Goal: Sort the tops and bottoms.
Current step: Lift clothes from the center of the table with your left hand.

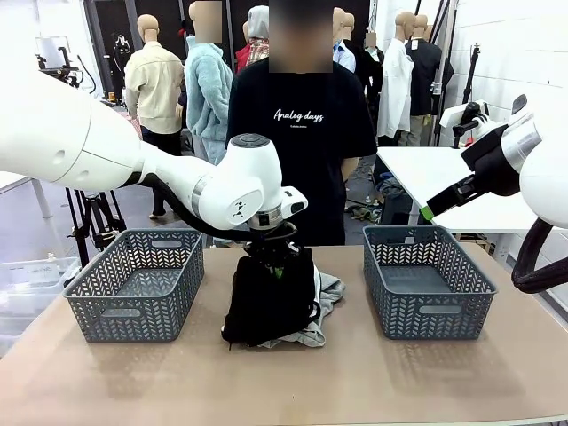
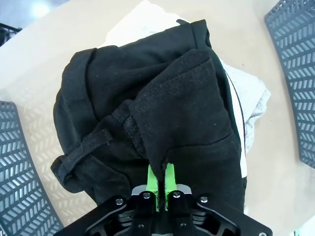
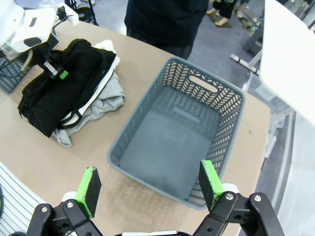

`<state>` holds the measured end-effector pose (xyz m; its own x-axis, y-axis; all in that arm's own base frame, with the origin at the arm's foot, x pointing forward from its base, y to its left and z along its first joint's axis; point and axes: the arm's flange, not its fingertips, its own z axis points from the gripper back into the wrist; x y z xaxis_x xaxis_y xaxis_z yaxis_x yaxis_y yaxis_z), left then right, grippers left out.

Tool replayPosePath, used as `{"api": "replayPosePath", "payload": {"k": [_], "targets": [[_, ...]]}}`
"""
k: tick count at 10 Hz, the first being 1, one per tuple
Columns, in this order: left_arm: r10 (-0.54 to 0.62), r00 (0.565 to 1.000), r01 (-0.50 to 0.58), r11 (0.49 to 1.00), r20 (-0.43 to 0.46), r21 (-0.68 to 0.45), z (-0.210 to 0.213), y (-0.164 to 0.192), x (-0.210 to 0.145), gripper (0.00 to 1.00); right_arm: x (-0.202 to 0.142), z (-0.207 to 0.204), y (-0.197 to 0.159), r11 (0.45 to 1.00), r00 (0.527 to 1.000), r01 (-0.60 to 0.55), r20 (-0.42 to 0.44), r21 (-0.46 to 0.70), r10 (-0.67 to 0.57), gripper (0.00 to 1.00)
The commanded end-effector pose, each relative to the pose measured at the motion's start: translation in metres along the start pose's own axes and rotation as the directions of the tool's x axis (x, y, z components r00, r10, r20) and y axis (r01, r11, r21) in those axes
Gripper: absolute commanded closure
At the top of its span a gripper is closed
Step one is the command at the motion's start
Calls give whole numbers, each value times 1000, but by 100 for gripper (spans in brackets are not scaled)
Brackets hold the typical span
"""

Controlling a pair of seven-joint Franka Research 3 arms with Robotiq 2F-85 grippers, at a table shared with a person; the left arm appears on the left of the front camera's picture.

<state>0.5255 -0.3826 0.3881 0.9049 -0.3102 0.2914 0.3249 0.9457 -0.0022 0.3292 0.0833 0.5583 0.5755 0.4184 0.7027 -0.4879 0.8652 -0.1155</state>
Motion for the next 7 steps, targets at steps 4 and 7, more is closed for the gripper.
{"api": "replayPosePath", "payload": {"k": [4,7], "targets": [[12,1000,-12,1000,24,-15,94,-20,9,100,0,0,0,1000,1000,-2,-1,6,2,0],[47,999,-47,999,26,-7,193,-36,21,100,0,0,0,1000,1000,-2,-1,6,2,0]]}}
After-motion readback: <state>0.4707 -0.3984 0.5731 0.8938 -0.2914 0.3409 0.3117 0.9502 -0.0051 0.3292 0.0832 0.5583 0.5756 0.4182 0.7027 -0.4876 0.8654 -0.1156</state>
